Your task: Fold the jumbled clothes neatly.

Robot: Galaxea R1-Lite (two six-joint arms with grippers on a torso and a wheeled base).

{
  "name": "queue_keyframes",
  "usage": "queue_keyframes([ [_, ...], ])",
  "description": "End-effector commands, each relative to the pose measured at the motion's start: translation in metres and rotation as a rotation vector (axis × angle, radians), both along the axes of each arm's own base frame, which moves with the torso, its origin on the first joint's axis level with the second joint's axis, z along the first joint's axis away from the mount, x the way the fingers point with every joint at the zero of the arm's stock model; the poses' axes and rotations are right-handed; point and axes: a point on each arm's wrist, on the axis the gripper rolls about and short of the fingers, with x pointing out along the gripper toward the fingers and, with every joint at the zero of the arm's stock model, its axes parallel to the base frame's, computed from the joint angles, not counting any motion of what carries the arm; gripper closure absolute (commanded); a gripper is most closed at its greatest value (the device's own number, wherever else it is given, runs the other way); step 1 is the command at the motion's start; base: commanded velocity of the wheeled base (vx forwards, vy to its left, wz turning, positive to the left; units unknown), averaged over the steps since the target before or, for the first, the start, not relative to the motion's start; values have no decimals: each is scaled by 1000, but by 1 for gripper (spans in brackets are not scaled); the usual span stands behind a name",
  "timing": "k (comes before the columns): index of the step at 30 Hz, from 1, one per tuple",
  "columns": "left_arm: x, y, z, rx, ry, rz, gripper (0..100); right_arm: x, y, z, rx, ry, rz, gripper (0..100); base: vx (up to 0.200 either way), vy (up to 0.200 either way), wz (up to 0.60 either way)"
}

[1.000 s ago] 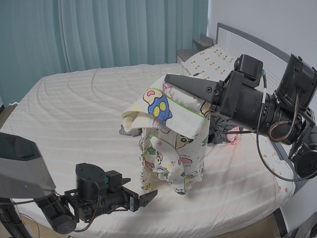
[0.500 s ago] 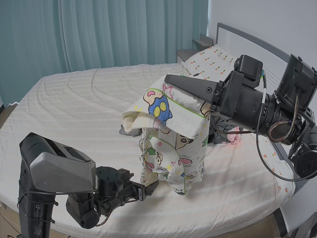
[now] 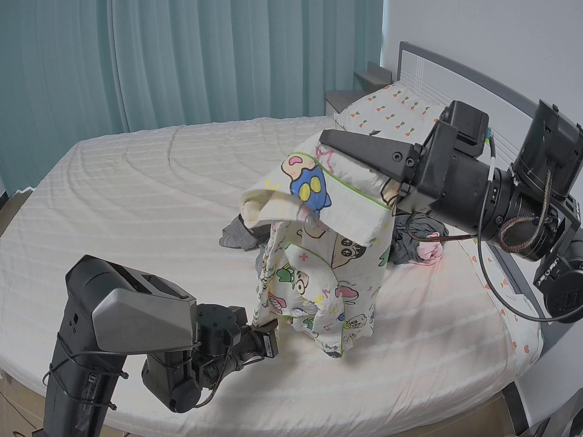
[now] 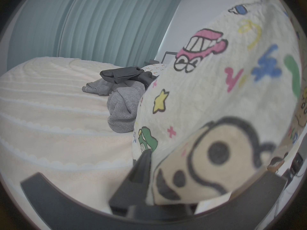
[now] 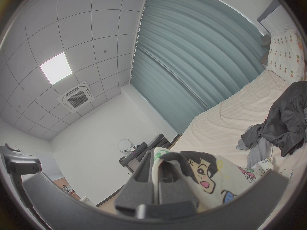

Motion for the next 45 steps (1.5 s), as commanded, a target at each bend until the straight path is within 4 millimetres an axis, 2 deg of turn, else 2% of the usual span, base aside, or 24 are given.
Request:
queue_keyframes([
  [1, -1, 11, 26, -49, -39, 34, 100, 4, -17, -1, -6, 5, -55, 100, 0, 0, 0],
  [5, -8, 27, 52, -69, -72, 65, 100, 10, -39, -7, -22, 25, -129, 100, 0, 0, 0],
  [8, -7, 34, 77, -101, -141, 101, 100, 16, -55, -21, -63, 48, -197, 100, 0, 0, 0],
  [9, -10, 38, 98, -134, -190, 114, 100, 23, -67, -31, -102, 46, -259, 100, 0, 0, 0],
  [10, -10, 38, 98, -134, -190, 114, 100, 23, -67, -31, -102, 46, -259, 100, 0, 0, 0],
  [11, -15, 43, 118, -181, -235, 126, 100, 32, -82, -41, -130, 64, -320, 100, 0, 0, 0],
  [13, -19, 48, 136, -203, -277, 137, 100, 41, -95, -51, -150, 88, -378, 100, 0, 0, 0],
  [14, -20, 48, 136, -205, -279, 137, 100, 42, -96, -51, -152, 91, -381, 100, 0, 0, 0],
  [17, -25, 53, 163, -247, -351, 147, 100, 59, -114, -57, -168, 98, -488, 100, 0, 0, 0],
  [20, -22, 50, 183, -295, -416, 157, 100, 71, -120, -55, -177, 74, -551, 100, 0, 0, 0],
  [25, -15, 47, 214, -361, -524, 217, 100, 81, -118, -40, -161, 9, -648, 100, 0, 0, 0],
  [27, -14, 47, 218, -368, -536, 223, 100, 83, -118, -33, -156, -20, -667, 100, 0, 0, 0],
  [30, -23, 47, 233, -400, -577, 230, 100, 83, -111, -8, -107, -97, -709, 100, 0, 0, 0],
  [31, -23, 47, 233, -400, -577, 230, 100, 83, -111, -8, -107, -97, -709, 100, 0, 0, 0],
  [32, -34, 44, 249, -432, -611, 208, 100, 78, -107, 9, -74, -145, -721, 100, 0, 0, 0],
  [33, -37, 45, 258, -440, -624, 205, 100, 74, -105, 16, -62, -168, -718, 100, 0, 0, 0],
  [34, -37, 45, 258, -440, -624, 205, 100, 73, -105, 18, -59, -171, -717, 100, 0, 0, 0],
  [35, -42, 47, 274, -438, -627, 204, 100, 64, -102, 29, -44, -204, -703, 100, 0, 0, 0],
  [37, -43, 48, 283, -435, -625, 204, 100, 58, -99, 34, -34, -220, -691, 100, 0, 0, 0],
  [41, -47, 47, 292, -407, -634, 197, 100, 49, -97, 41, -29, -262, -689, 100, 0, 0, 0],
  [45, -56, 53, 285, -293, -627, 260, 100, 31, -97, 48, -11, -288, -686, 100, 0, 0, 0],
])
